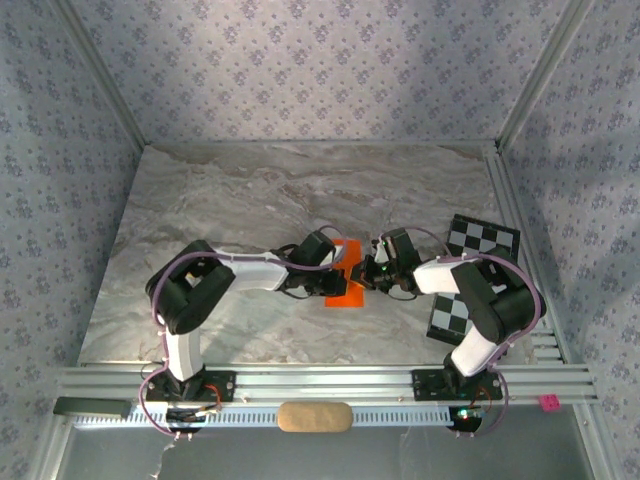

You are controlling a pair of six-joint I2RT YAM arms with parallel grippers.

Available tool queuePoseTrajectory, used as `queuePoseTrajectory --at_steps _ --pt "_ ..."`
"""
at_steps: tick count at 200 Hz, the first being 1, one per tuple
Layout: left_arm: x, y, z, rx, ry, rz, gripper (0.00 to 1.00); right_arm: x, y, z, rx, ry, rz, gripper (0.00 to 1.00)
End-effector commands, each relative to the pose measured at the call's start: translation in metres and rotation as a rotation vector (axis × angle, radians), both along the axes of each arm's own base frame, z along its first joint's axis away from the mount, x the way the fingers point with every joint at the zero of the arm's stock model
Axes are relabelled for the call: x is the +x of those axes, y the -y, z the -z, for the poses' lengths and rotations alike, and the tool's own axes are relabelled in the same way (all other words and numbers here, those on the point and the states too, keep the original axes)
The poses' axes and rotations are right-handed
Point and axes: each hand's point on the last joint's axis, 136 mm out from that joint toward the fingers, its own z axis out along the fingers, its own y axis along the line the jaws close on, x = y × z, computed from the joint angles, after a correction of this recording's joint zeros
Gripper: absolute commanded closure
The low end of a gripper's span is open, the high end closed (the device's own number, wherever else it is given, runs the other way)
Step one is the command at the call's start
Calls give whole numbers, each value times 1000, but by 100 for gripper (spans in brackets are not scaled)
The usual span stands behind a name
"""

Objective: Fold a paper plane with a square sheet of paper (pick it up from the middle)
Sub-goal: Fold the triangle a second time at the center of the table.

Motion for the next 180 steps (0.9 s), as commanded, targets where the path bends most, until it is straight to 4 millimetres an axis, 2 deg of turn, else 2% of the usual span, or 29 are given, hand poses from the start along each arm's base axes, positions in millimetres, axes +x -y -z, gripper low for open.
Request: queuePoseTrajectory --at_steps 1,25,52,180 --pt "-3 7 2 -17 -12 11 98 -21 27 40 -153 -124 60 100" --pt "-9 -11 17 51 -24 -8 99 -23 31 44 -170 -131 61 100" --pt "-21 -28 26 75 -44 -20 99 -24 33 46 -178 -135 63 100" --pt "-57 -76 29 152 -55 20 97 -24 39 45 -199 -133 64 100"
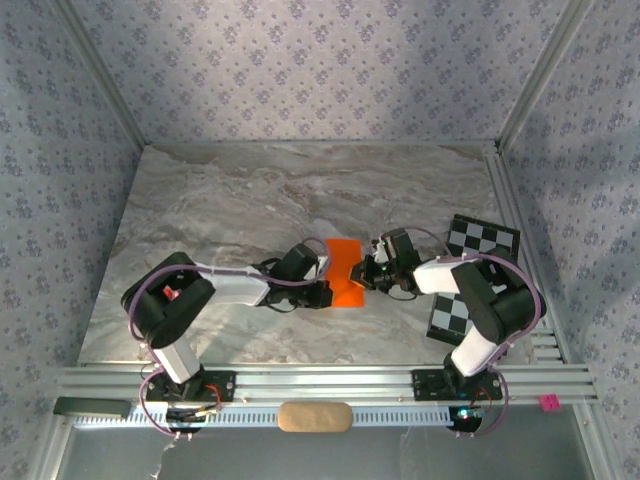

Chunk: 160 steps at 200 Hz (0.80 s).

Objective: Fold a paper plane with a square sheet of paper (pick it up from the middle)
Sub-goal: Fold the triangle a second time at the center of the table.

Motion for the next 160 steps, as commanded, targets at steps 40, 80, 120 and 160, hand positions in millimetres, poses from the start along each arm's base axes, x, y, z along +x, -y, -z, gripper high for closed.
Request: queuePoseTrajectory --at_steps 40,80,120,160 --pt "-34 -44 24 166 -81 37 97 -22 36 43 -184 -130 60 100" --pt "-26 -26 -14 60 -21 65 96 -21 33 40 -171 -121 54 100" --pt "5 -13 -56 -29 74 51 92 -19 29 36 -154 -112 54 100" --pt "26 19 -58 -86 45 77 92 -18 29 33 -149 -108 56 100"
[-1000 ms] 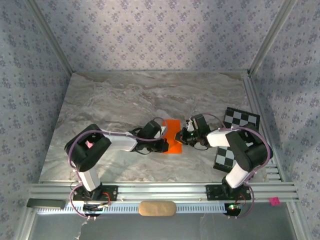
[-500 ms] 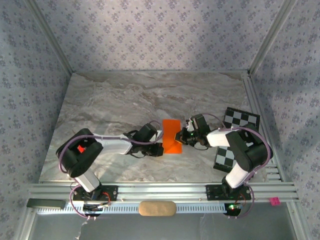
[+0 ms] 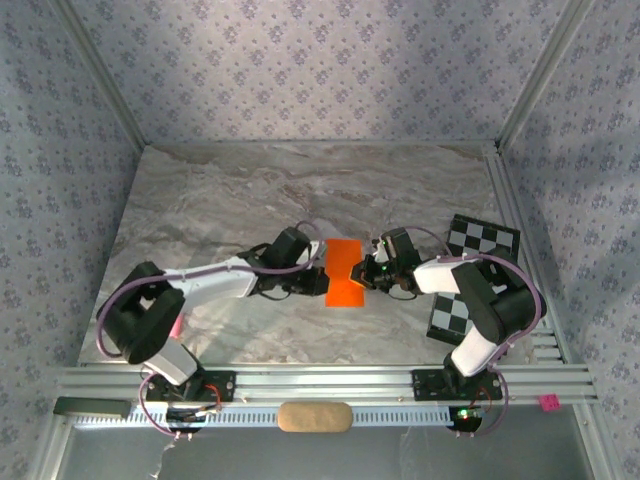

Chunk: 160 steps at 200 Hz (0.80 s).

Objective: Fold a paper plane with a square sheet of paper (pick it up from the middle)
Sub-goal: Fold the triangle a second time at the center of the table.

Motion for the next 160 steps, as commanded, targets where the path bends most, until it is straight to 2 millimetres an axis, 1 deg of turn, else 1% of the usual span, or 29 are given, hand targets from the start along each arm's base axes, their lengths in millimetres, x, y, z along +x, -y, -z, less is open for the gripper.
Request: queuePoseTrajectory --at_steps 1,19,36,52,62,77,90,108,119,137,152,160 --pt "6 21 -2 -40 -17 55 92 -19 28 35 -147 -111 56 100" --pt "12 27 9 -31 -28 53 94 -18 27 34 -142 -110 51 100" --pt "13 26 24 8 -47 49 97 -17 25 31 -134 -108 43 100" --pt "10 19 43 58 -68 37 100 -15 24 28 -129 -95 43 100" --pt "8 12 55 91 -80 27 100 -12 21 23 -119 -77 25 100" --pt "3 1 75 141 -105 15 100 -7 19 12 -111 -48 -4 100" --pt "-3 -4 84 155 -121 16 100 -2 16 1 -83 -20 -18 100" --pt "-8 -11 90 170 -130 5 100 -4 1 -18 -6 21 -69 100" --pt "-8 -14 90 181 -123 0 100 -9 -8 -22 14 24 -106 100" --pt "-7 -16 91 193 -116 1 100 -19 -22 -21 29 25 -155 100" --pt "-7 -16 90 194 -112 2 100 -25 -31 -16 32 9 -177 100" --pt "-6 -16 88 189 -105 -3 100 -28 -31 -8 18 -12 -173 100"
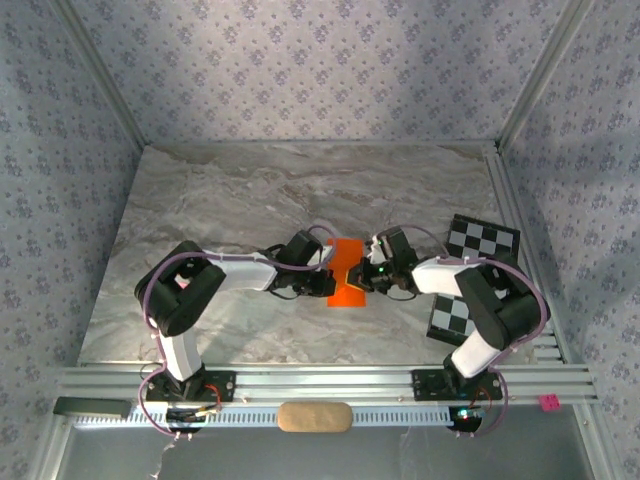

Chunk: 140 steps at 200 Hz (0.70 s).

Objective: Fold a paper plane with a square sheet of paper (pick it up from the middle)
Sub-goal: Fold the triangle a second time at the center of the table.

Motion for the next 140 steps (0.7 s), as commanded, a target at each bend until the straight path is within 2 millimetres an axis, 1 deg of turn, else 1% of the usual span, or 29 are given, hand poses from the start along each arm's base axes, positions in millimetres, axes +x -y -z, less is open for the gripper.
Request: queuePoseTrajectory --at_steps 1,20,37,52,66,85,105,125,132,140 --pt "-16 -28 31 138 -44 -12 100 -8 -12 4 8 -20 -46 100" --pt "-15 -29 30 141 -36 -9 100 -9 -1 23 -43 -58 -4 100" --pt "-16 -30 30 147 -37 -3 100 -4 11 30 -57 -66 50 100" --pt "-17 -31 32 152 -40 0 100 5 19 28 -53 -57 87 100" --pt "-18 -33 35 156 -43 -2 100 13 22 21 -26 -45 108 100" --pt "-18 -33 35 157 -43 -5 100 23 32 16 -34 -33 152 100" --pt "-18 -34 36 163 -43 -2 100 31 42 15 -41 -45 199 100" --pt "-19 -35 36 168 -42 3 100 39 58 17 -57 -52 263 100" --pt "-19 -36 37 173 -42 2 100 41 60 15 -50 -46 273 100" --pt "-19 -36 37 173 -42 1 100 44 56 6 -18 -18 261 100"
